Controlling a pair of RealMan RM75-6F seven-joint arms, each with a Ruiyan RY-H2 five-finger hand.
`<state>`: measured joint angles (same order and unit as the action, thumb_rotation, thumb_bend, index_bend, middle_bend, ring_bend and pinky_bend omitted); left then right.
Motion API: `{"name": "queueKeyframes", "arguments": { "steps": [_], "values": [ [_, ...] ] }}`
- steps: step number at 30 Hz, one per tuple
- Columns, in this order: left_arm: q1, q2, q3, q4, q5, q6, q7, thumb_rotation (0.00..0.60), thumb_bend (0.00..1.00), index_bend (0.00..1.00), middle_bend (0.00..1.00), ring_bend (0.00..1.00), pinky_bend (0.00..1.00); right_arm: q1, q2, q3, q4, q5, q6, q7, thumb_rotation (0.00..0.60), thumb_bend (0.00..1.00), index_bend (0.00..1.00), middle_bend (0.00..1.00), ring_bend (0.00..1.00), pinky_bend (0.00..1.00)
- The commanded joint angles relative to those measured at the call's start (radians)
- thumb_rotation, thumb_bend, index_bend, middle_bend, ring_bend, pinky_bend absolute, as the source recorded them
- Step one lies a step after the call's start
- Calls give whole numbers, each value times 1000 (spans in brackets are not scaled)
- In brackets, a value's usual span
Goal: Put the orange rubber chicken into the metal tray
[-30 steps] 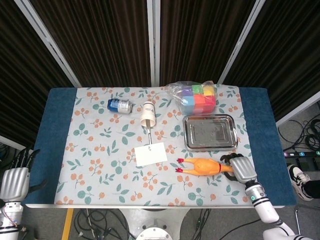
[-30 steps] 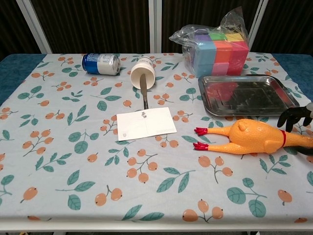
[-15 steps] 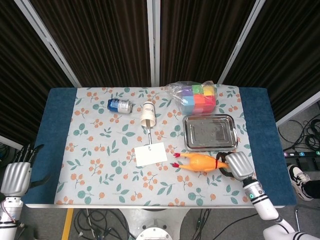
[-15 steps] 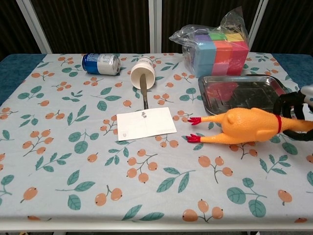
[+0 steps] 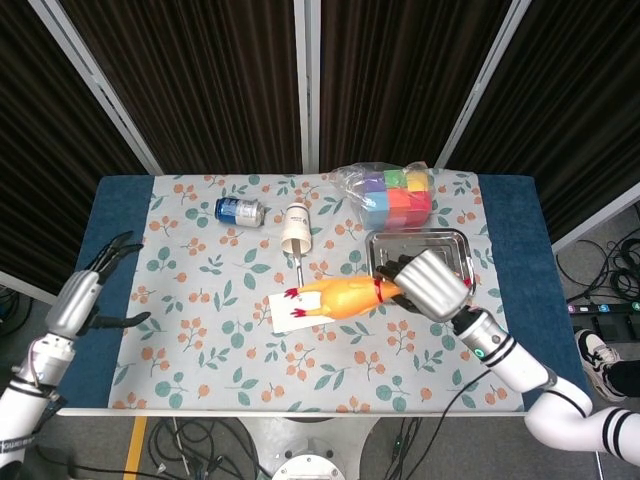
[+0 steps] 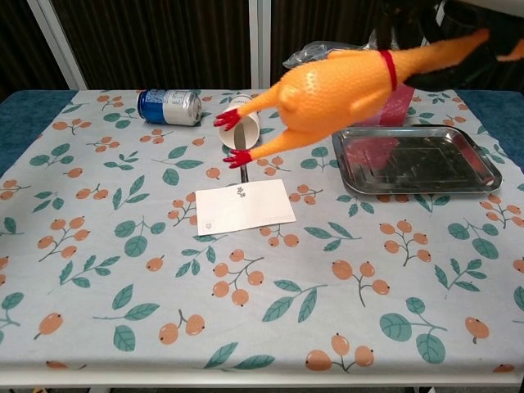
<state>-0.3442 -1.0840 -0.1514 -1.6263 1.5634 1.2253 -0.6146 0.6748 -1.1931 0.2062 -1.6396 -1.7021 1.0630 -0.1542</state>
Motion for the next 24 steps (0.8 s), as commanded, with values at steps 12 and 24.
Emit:
{"name": "queueKeyframes", "arguments": {
  "steps": [12,24],
  "values": [
    [-371,66,-4,-15,116,-351,-867,600,155,192,131,107,195,209,6,118,-94,63,-172,-195,600,405,872,701,644,917],
    [-470,32,87,4,154,-389,-988,600,122,190,135,107,204,337,-39,147,-76,138,-256,-303,600,404,873,701,645,917]
  ]
}}
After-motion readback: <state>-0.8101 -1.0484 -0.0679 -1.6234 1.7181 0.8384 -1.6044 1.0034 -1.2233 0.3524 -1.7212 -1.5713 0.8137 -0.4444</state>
